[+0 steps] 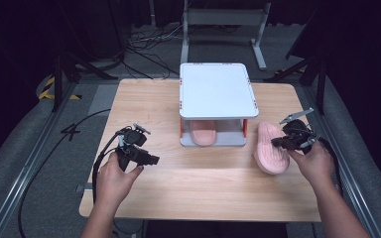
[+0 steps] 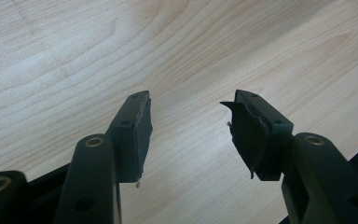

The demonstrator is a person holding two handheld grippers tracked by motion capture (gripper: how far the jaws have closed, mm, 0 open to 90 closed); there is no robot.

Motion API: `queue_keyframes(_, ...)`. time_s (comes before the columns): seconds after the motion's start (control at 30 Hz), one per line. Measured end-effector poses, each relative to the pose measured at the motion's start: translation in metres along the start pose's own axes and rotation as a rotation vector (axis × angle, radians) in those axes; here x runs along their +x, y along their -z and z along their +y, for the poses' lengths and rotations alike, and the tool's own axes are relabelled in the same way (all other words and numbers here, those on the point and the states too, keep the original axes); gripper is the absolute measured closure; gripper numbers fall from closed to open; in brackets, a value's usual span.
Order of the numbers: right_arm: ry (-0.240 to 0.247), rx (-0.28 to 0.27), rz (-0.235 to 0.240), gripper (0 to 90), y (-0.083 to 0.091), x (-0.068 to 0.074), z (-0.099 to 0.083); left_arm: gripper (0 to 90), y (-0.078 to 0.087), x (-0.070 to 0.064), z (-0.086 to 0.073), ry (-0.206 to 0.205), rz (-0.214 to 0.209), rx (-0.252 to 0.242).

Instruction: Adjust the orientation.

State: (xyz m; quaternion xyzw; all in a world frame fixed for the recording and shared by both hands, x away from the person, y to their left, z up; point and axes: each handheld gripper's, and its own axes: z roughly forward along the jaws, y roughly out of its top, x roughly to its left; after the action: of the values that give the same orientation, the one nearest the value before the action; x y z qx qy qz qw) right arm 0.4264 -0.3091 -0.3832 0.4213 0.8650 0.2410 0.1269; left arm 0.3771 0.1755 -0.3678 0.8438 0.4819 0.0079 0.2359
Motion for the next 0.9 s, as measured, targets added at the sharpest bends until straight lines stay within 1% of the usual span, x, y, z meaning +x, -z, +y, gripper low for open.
queue_keyframes(0.07,-0.014,-0.008,0.002,90.0,0.003,-0.004,-0.007,48.3,-0.001,-0.001,0.0,0.006,0.0,-0.001)
queue_keyframes(0.1,-0.024,-0.013,0.002,89.9,0.004,-0.007,-0.011,48.3,-0.001,-0.001,0.0,0.002,-0.001,0.002)
queue_keyframes(0.17,-0.05,-0.012,-0.007,89.9,0.008,-0.012,-0.019,48.3,-0.002,-0.001,0.0,0.0,-0.003,0.005)
queue_keyframes(0.27,-0.077,-0.021,-0.01,89.9,0.011,-0.019,-0.03,48.3,-0.002,-0.001,0.001,0.002,-0.001,0.007)
queue_keyframes(0.3,-0.083,-0.025,-0.017,89.9,0.011,-0.021,-0.034,48.3,-0.003,-0.001,0.001,0.001,-0.001,0.008)
queue_keyframes(0.43,-0.114,-0.017,-0.029,89.9,0.013,-0.029,-0.047,48.3,-0.004,-0.001,0.001,0.0,-0.003,0.012)
queue_keyframes(0.5,-0.131,0.004,-0.038,89.5,0.012,-0.033,-0.054,48.3,-0.005,-0.001,0.001,-0.001,-0.005,0.014)
queue_keyframes(0.53,-0.136,0.012,-0.046,89.5,0.011,-0.035,-0.057,48.3,-0.006,-0.001,0.001,0.003,0.0,0.015)
queue_keyframes(0.57,-0.141,0.023,-0.051,89.4,0.009,-0.036,-0.061,48.3,-0.007,-0.001,0.001,0.011,-0.005,0.014)
queue_keyframes(0.67,-0.157,0.041,-0.062,89.5,0.003,-0.038,-0.069,48.3,-0.008,-0.001,0.001,0.007,-0.007,0.02)
queue_keyframes(0.7,-0.163,0.038,-0.068,89.5,0.002,-0.039,-0.071,48.3,-0.008,-0.001,0.001,0.006,-0.005,0.021)
queue_keyframes(0.77,-0.187,0.015,-0.053,88.9,0.002,-0.042,-0.076,48.3,-0.008,-0.001,0.001,0.01,-0.005,0.024)
queue_keyframes(0.83,-0.2,0.015,-0.064,88.6,0.001,-0.044,-0.079,48.4,-0.009,-0.001,0.002,0.007,-0.008,0.022)
queue_keyframes(0.87,-0.198,0.018,-0.079,88.5,0.002,-0.045,-0.081,48.4,-0.009,-0.001,0.002,0.004,-0.009,0.023)
queue_keyframes(0.9,-0.198,0.019,-0.083,88.5,0.003,-0.045,-0.082,48.3,-0.009,-0.001,0.001,0.004,-0.009,0.023)
